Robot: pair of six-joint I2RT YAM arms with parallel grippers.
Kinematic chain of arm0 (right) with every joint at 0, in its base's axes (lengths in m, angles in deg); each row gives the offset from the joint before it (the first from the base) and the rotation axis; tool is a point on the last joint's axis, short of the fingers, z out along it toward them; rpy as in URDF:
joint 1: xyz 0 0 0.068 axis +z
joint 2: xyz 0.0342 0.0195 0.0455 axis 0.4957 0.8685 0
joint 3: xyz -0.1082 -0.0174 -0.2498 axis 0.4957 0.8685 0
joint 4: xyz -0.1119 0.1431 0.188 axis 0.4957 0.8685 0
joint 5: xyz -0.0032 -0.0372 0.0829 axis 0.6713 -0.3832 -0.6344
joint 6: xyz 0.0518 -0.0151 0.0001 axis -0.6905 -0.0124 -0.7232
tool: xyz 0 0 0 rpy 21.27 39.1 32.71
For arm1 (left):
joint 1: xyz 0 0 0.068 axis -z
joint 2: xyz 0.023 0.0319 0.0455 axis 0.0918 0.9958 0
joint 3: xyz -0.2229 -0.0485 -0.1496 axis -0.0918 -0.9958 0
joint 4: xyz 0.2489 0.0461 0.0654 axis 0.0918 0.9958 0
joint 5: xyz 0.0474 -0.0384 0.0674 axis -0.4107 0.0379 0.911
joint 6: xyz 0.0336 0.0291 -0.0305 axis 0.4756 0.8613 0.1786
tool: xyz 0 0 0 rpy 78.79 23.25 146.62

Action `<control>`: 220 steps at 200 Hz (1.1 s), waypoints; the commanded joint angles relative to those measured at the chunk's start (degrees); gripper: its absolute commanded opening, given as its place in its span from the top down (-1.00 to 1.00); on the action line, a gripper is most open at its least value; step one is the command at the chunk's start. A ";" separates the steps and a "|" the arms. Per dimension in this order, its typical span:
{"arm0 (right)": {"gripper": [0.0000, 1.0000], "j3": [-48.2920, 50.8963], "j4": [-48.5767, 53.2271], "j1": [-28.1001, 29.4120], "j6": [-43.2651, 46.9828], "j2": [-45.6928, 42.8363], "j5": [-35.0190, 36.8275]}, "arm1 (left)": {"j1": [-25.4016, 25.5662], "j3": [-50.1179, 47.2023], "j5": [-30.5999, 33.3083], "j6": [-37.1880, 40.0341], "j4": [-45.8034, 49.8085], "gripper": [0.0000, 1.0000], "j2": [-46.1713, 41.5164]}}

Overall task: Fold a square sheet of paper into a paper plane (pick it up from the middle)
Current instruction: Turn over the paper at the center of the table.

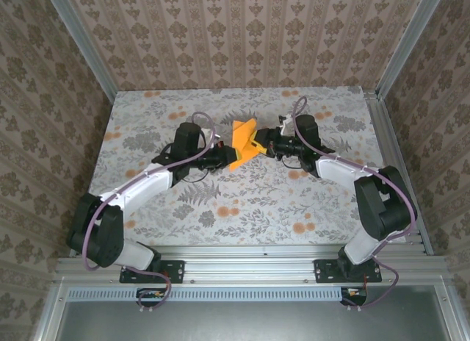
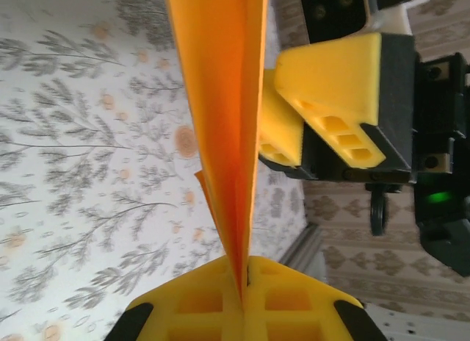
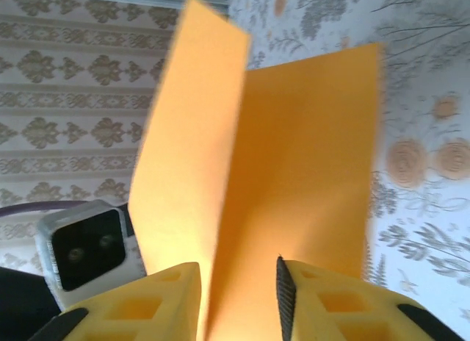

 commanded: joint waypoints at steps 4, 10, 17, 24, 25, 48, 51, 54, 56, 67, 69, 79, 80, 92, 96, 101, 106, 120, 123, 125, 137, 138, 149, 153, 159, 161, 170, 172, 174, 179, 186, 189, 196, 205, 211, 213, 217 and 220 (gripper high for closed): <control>0.22 0.31 10.36 -1.91 7.93 -4.64 2.12 | -0.16 7.89 11.01 16.48 20.24 0.96 -2.38; 0.21 0.22 12.61 -2.44 9.49 -5.30 2.76 | 0.04 9.60 14.69 19.98 24.48 0.96 -2.22; 0.18 0.37 15.04 -2.85 11.14 -6.16 3.33 | 0.37 11.72 19.65 23.39 28.81 0.96 -1.99; 0.17 0.39 17.05 -3.39 12.64 -6.83 3.82 | 0.79 13.58 25.13 26.85 33.15 0.96 -1.45; 0.17 0.43 17.33 -3.48 12.85 -6.85 3.91 | 0.88 13.82 26.01 27.30 33.82 0.96 -1.36; 0.11 0.52 23.37 -4.81 17.20 -8.80 6.12 | 3.21 19.05 45.35 34.68 44.34 0.96 1.32; 0.10 0.56 23.98 -4.95 17.66 -9.00 6.35 | 3.43 19.45 47.27 35.29 45.08 0.96 1.62; 0.10 0.57 24.44 -5.12 18.07 -9.17 6.51 | 3.65 19.75 48.96 35.61 45.77 0.97 1.78; 0.10 0.67 24.77 -5.20 18.38 -9.34 6.71 | 3.79 19.94 49.62 35.93 46.23 0.96 1.98; 0.08 0.91 26.27 -5.81 19.46 -9.88 7.16 | 5.14 21.08 56.07 37.57 48.27 0.96 3.06; 0.07 0.95 26.42 -5.95 19.52 -9.89 7.22 | 5.37 21.35 57.20 37.78 48.57 0.96 3.35; 0.06 1.22 26.82 -6.40 20.06 -10.13 7.16 | 6.78 22.34 61.78 38.54 50.07 0.96 4.61; 0.06 1.20 26.84 -6.39 20.08 -10.13 7.16 | 6.95 22.41 62.18 38.55 50.15 0.96 4.70; 0.05 1.23 27.49 -6.72 20.62 -10.30 7.49 | 8.82 23.39 67.26 39.46 51.59 0.96 6.88; 0.05 1.23 27.59 -6.83 20.68 -10.30 7.51 | 9.49 23.66 68.52 39.59 51.92 0.96 7.72; 0.04 1.24 27.64 -6.93 20.79 -10.37 7.51 | 10.29 24.00 69.75 39.67 52.50 0.96 8.91; 0.04 1.22 27.83 -6.90 20.83 -10.38 7.59 | 11.08 24.30 70.58 39.63 52.97 0.96 10.03; 0.03 1.26 28.23 -7.19 21.08 -10.53 7.44 | 13.19 24.53 71.96 39.37 53.37 0.96 13.01; 0.03 1.26 28.40 -7.23 21.13 -10.50 7.42 | 13.62 24.52 72.26 39.28 53.30 0.96 13.50; 0.03 1.26 28.51 -7.25 21.17 -10.59 7.42 | 13.80 24.45 72.32 39.22 53.21 0.96 13.87; 0.03 1.42 28.95 -7.58 21.24 -10.74 7.25 | 15.73 24.19 72.68 39.09 52.32 0.96 15.91; 0.03 1.48 29.00 -7.63 21.28 -10.74 7.25 | 15.86 24.22 72.69 39.09 52.24 0.96 16.11; 0.02 1.69 29.41 -8.06 21.42 -11.06 7.24 | 17.40 24.36 73.15 39.00 52.03 0.96 18.45; 0.02 1.83 29.63 -8.27 21.49 -11.14 7.18 | 18.13 24.55 73.37 38.87 52.07 0.96 19.37; 0.01 1.96 29.80 -8.51 21.72 -11.22 7.09 | 19.01 24.76 73.93 38.80 51.98 0.95 20.64; 0.01 2.03 29.83 -8.62 21.69 -11.30 7.03 | 19.30 24.77 74.10 38.88 51.94 0.95 21.08; 0.00 2.36 30.01 -8.97 21.98 -11.37 6.98 | 20.43 24.99 74.14 38.77 51.57 0.94 22.85; 0.00 2.39 30.04 -9.09 22.01 -11.43 6.98 | 20.77 25.07 74.06 38.74 51.42 0.94 23.28; 0.00 2.51 30.15 -9.16 22.02 -11.44 6.94 | 21.04 25.09 74.02 38.67 51.34 0.94 23.61; 0.00 2.64 30.25 -9.33 22.13 -11.55 6.85 | 21.56 25.29 73.72 38.60 51.14 0.93 24.53; 0.00 2.97 30.26 -9.73 22.13 -11.70 6.76 | 22.40 25.33 73.56 38.56 50.72 0.92 25.71; -0.01 3.15 30.28 -9.86 22.12 -11.76 6.72 | 22.72 25.45 73.49 38.56 50.55 0.91 26.24; -0.02 3.58 30.12 -10.19 22.20 -11.94 6.46 | 23.50 25.73 73.33 38.64 50.35 0.90 27.26; -0.02 4.03 30.05 -10.73 22.30 -12.19 6.18 | 24.38 26.15 73.14 38.64 50.19 0.87 28.66; -0.03 4.29 30.08 -11.04 22.36 -12.39 6.12 | 24.95 26.41 73.04 38.72 50.00 0.85 29.43; -0.03 4.33 30.05 -11.10 22.37 -12.41 6.11 | 25.20 26.50 72.93 38.73 49.93 0.84 29.59; -0.03 4.48 30.08 -11.31 22.44 -12.54 6.03 | 25.54 26.68 72.72 38.73 49.87 0.81 30.01; -0.03 4.56 30.10 -11.44 22.50 -12.58 5.95 | 25.76 26.75 72.40 38.73 49.80 0.80 30.26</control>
